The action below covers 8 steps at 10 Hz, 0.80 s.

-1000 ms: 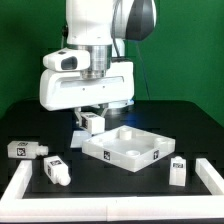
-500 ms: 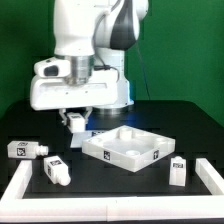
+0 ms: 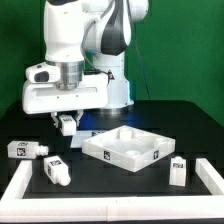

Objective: Assemble one leg

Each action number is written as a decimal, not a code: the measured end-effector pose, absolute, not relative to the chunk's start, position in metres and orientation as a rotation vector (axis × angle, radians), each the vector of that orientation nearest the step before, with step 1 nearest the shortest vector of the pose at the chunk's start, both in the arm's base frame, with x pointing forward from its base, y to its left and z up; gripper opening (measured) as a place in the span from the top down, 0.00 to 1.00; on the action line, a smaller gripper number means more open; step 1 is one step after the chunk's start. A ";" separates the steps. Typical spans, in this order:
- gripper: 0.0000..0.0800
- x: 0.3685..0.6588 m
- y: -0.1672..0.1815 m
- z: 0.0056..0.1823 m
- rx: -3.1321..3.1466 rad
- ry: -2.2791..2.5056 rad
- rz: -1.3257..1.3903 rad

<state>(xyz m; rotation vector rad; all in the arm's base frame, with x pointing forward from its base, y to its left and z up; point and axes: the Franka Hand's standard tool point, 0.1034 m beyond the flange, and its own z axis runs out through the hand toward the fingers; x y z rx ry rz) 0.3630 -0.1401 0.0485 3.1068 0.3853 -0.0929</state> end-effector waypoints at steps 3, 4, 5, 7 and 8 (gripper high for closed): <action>0.65 0.343 -0.153 0.017 3.101 0.353 -0.145; 0.65 0.338 -0.157 0.011 3.102 0.364 -0.163; 0.65 0.335 -0.158 0.009 3.104 0.360 -0.175; 0.65 0.335 -0.158 0.009 3.104 0.362 -0.176; 0.53 0.335 -0.158 0.009 3.104 0.362 -0.177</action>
Offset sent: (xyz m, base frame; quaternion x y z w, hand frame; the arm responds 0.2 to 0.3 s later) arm -0.0070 -0.0091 -0.0337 0.0226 0.0247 0.0026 0.9994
